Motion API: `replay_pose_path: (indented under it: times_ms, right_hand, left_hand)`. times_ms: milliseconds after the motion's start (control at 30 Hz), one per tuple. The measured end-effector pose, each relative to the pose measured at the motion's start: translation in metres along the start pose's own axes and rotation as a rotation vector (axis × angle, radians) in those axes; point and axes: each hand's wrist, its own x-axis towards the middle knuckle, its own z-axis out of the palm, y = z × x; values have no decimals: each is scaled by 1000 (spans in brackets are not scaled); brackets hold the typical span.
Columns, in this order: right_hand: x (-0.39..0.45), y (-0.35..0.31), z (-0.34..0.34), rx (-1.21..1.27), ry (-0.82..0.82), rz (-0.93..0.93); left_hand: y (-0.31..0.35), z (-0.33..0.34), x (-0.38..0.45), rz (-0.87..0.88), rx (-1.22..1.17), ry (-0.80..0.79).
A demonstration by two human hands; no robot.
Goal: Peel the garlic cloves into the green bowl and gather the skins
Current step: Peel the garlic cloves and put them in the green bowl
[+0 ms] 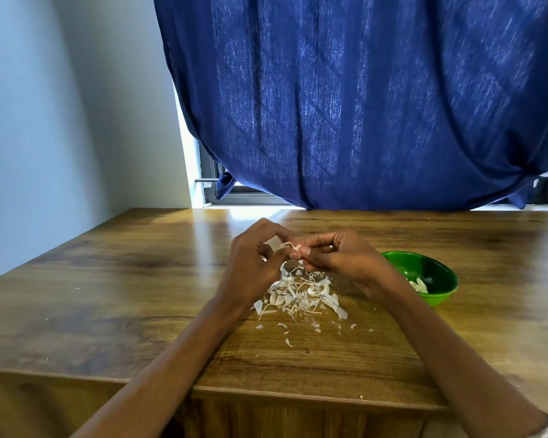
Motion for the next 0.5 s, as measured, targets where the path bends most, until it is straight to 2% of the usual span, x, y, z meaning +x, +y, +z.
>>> replay_pose_path:
  times_ms: [500]
  right_hand:
    - [-4, -5, 2, 31, -25, 43]
  left_hand:
    - [6, 1, 0, 108, 16, -86]
